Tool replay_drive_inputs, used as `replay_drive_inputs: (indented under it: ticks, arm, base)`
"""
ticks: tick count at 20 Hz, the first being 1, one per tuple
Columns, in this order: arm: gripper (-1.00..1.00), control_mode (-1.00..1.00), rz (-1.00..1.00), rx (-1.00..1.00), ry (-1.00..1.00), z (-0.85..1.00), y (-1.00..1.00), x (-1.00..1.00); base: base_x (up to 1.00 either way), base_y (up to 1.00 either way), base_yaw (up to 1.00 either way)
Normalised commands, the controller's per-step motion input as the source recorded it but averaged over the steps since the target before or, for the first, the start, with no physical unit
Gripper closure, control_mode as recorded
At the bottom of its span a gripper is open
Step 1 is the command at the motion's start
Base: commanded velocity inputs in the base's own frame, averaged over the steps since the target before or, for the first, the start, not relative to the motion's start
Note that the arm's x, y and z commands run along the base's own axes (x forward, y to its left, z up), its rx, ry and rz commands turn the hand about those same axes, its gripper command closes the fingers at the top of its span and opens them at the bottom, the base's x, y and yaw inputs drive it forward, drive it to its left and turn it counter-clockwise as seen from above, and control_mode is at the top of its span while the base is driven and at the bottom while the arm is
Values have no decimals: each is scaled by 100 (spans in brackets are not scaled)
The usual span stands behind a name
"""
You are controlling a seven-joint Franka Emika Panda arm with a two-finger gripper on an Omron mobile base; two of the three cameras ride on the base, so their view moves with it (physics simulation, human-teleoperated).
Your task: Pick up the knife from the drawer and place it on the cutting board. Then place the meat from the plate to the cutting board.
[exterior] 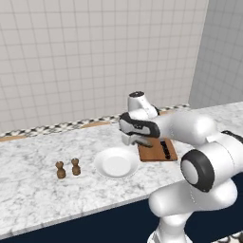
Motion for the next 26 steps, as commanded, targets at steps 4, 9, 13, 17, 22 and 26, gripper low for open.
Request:
replay_drive_inputs:
  ticks: [4,9,13,17,22,26]
  arm:
    - [100,-100,-66,0,0,4,-51,48]
    - [100,-100,-55,6,-11,-20,-53,26]
    - [100,-100,-46,5,-10,-10,-61,0]
    - [100,-100,-28,0,-1,-37,-55,3]
    - [100,-100,-13,0,0,-52,-9,7]
    - [100,-100,-2,0,0,-30,0,0]
  base:
    - [0,0,0]
    - [0,0,0]
    - [0,0,0]
    - [0,0,0]
    - [0,0,0]
    - [0,0,0]
